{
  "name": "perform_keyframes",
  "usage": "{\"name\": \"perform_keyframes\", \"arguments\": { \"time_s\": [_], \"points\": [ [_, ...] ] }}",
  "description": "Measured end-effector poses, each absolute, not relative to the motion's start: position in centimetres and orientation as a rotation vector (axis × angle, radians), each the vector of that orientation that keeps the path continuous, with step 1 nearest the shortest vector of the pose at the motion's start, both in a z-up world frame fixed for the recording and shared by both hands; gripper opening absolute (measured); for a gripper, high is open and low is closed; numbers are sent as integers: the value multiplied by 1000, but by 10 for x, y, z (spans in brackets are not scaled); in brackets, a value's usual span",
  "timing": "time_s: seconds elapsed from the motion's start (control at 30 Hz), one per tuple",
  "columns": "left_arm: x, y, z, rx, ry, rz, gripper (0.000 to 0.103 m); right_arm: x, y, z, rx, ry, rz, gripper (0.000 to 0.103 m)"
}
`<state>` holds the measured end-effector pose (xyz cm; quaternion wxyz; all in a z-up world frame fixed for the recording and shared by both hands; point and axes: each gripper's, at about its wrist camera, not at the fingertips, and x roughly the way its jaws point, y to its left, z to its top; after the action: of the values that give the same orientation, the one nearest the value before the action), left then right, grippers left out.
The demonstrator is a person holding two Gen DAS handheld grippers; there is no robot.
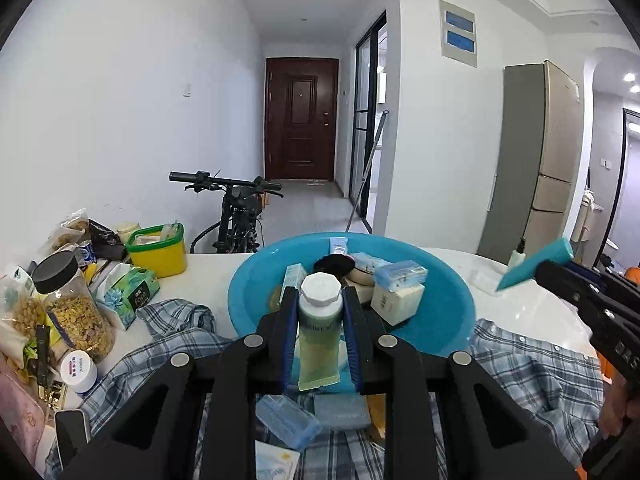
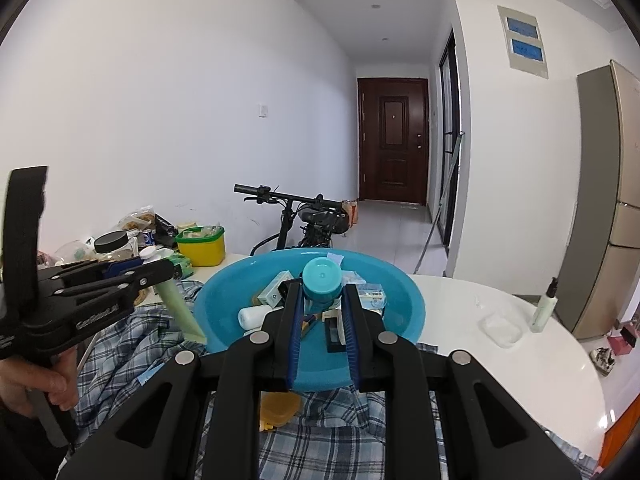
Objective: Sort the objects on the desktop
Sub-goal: 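Carry the teal tube over the basin with the right gripper while the left carries the green tube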
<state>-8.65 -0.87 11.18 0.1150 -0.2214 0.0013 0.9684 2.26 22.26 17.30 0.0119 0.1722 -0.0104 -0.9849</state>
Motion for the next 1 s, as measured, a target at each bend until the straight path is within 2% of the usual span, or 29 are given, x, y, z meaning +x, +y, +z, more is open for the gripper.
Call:
{"name": "perform_keyframes", "arguments": {
  "time_s": [0.5, 1.0],
  "points": [
    [-166, -9, 91, -725, -148, 2726, 23, -34, 238, 170, 583, -69, -3014, 18],
    [-227, -1, 98, -731, -163, 2726, 23, -95, 245, 173, 586, -59, -3032, 18]
  ]
}}
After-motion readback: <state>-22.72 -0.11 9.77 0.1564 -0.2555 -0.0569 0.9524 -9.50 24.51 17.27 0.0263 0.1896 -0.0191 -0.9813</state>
